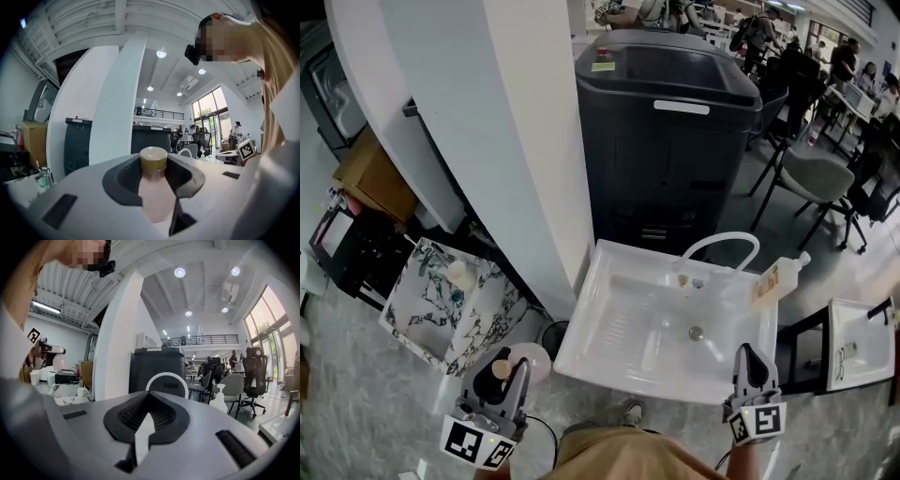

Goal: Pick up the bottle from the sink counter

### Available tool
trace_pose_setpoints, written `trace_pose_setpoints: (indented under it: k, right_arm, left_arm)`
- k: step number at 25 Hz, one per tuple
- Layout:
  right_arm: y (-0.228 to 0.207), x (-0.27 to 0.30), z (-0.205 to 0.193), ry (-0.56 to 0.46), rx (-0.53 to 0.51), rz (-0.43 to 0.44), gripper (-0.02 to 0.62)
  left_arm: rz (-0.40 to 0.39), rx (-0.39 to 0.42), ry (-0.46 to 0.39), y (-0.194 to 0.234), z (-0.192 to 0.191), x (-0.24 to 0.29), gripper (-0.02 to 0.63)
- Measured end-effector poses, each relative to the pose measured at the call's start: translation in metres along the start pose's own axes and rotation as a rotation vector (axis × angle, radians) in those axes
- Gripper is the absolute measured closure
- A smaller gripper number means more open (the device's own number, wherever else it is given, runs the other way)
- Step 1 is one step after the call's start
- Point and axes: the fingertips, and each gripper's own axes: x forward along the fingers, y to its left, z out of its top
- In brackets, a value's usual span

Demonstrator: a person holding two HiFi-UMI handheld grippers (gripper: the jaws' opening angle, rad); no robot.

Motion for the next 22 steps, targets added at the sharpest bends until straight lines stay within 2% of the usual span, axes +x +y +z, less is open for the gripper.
trace_pose_setpoints:
  k: [22]
  right_arm:
    - [0.0087, 0.0035, 0.0029, 0.004, -0.029, 0.035, 0.595]
  left_arm:
    - [0.013, -0.007, -0.018, -0.0018, 0.0002, -0.0011, 0.479]
